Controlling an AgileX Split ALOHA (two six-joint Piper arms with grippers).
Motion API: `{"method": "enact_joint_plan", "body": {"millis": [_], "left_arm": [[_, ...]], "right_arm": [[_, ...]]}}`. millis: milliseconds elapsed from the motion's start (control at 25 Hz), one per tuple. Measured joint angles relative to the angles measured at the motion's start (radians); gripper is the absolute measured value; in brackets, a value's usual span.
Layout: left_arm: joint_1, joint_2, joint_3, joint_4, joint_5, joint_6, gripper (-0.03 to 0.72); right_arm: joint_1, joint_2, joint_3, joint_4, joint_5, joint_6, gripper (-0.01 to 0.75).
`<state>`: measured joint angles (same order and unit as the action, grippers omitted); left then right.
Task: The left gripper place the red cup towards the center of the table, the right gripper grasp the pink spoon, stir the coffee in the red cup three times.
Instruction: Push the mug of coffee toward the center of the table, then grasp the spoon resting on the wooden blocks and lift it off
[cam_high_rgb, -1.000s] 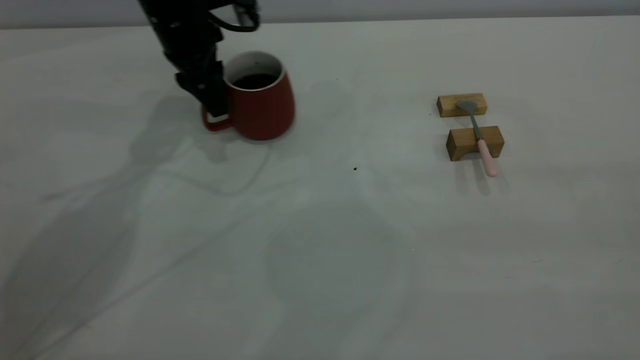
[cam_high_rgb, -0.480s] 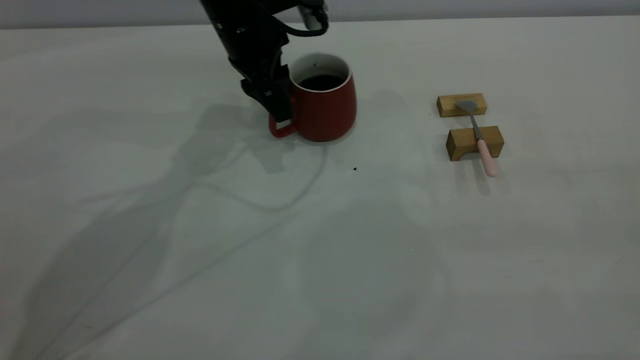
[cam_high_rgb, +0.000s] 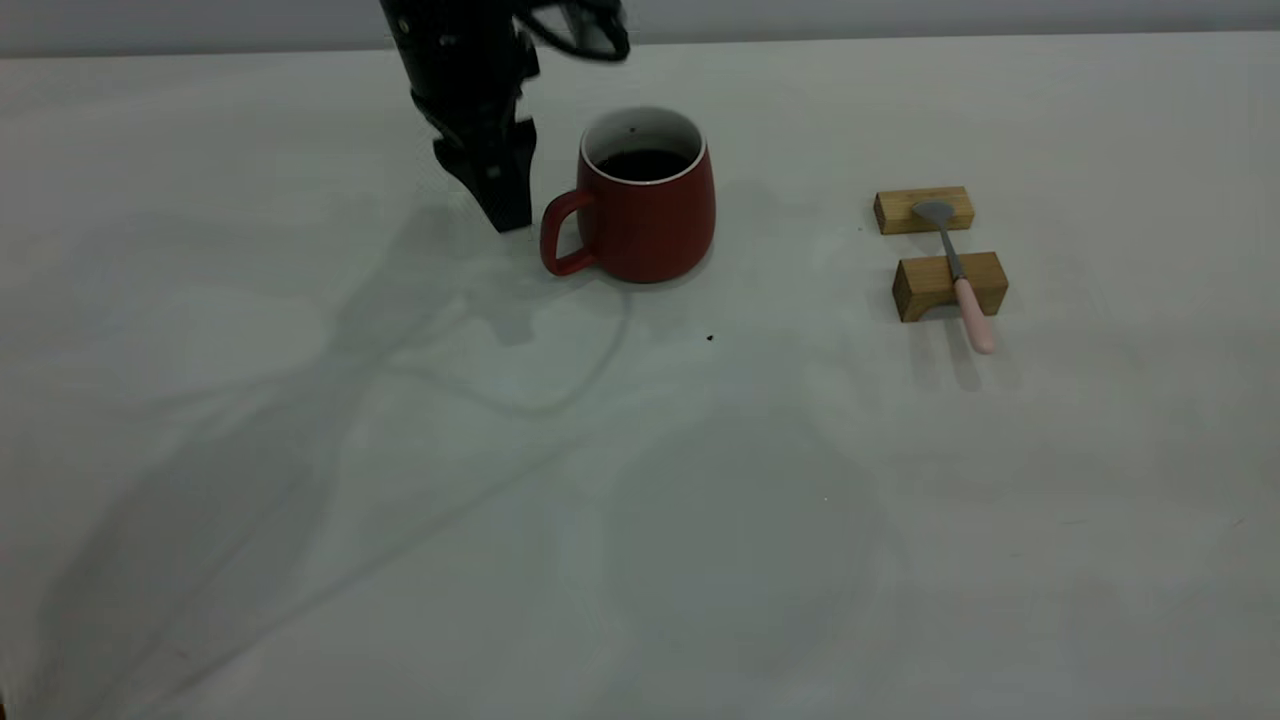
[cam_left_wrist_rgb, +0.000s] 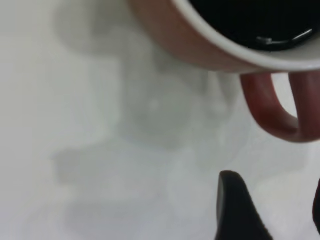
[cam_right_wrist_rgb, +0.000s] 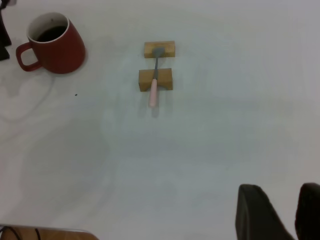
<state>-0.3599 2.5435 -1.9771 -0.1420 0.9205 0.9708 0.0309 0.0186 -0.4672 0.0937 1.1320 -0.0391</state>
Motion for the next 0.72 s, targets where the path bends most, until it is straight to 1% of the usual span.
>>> {"method": "enact_joint_plan", "body": {"millis": [80,160,400,440,520,640,720], "left_arm": [[0.000,-0.016,0.000,0.001,0.006,-0.008,0.443],[0.000,-0.032,-0.004,0.006,0.043,-0.011,0.443],[0.000,-0.121,-0.046,0.020,0.235,-0.079,0.443],[0.000,-0.152,-0.054,0.026,0.247,-0.105,0.443],[0.000,-0.223,-0.076,0.050,0.247,-0.199,0.443],[0.000,-0.363,-0.082,0.130,0.247,-0.436,0.443],[0.000,-0.471,-0.082,0.184,0.247,-0.563,0.443]], "right_arm": [[0.000,0.000,0.000,0.000,0.000,0.000,0.237],[0.000,0.000,0.000,0.000,0.000,0.000,0.237],[0.000,0.000,0.000,0.000,0.000,0.000,0.237],[0.000,0.000,0.000,0.000,0.000,0.000,0.237],[0.000,0.000,0.000,0.000,0.000,0.000,0.237],[0.000,0.000,0.000,0.000,0.000,0.000,0.237],[0.000,0.000,0.000,0.000,0.000,0.000,0.237]]}}
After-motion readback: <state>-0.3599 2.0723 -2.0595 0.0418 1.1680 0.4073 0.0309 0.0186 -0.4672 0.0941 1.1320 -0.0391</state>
